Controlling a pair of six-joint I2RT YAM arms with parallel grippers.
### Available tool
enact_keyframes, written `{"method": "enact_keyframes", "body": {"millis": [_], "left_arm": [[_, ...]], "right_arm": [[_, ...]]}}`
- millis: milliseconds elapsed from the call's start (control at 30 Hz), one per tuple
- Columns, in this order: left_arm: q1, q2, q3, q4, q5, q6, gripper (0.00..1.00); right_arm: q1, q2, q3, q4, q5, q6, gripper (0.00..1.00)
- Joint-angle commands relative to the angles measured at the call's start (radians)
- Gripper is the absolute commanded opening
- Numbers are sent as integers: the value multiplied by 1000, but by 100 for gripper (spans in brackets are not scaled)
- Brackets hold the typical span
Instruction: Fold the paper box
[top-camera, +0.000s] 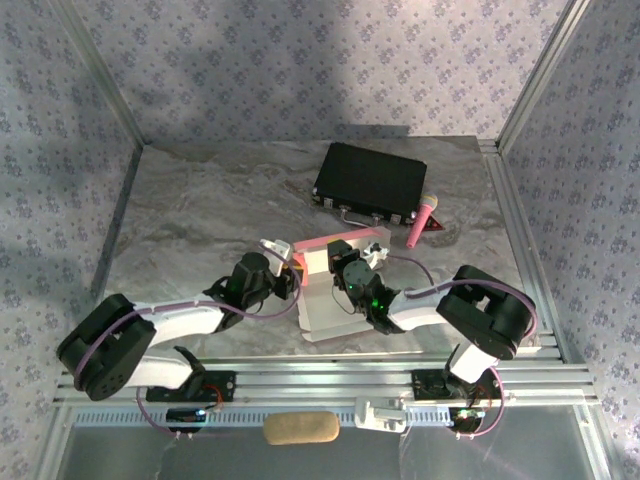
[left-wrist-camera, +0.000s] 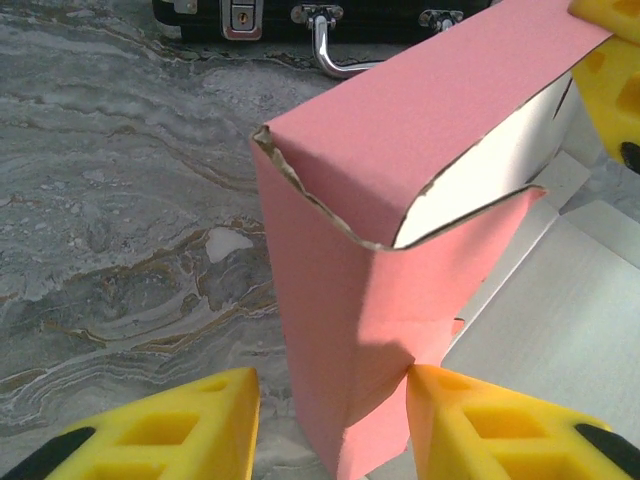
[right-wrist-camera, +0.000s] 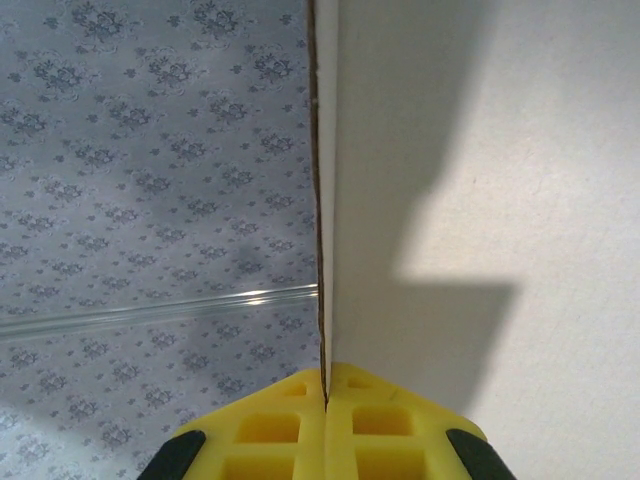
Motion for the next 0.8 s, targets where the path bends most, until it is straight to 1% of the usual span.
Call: {"method": "enact_keyframes", "body": {"millis": [0, 300, 400, 500, 600, 767], "left_arm": [[-22, 15, 26, 43, -87, -6, 41], [-66, 56, 26, 68, -232, -10, 37], [-80, 78, 29, 82, -267, -12, 31], [-103, 108, 30, 106, -308, -12, 28], [-128, 141, 40, 117, -368, -16, 21], [-141, 194, 53, 147, -396, -30, 15]], "right_arm": [[8, 14, -6, 11, -6, -25, 0], [20, 62, -15, 78, -4, -33, 0], [22, 68, -18, 85, -1, -28, 0], [23, 66, -17, 85, -1, -28, 0], [25, 65, -16, 85, -1, -28, 0], [28, 63, -17, 84, 0, -28, 0]]}}
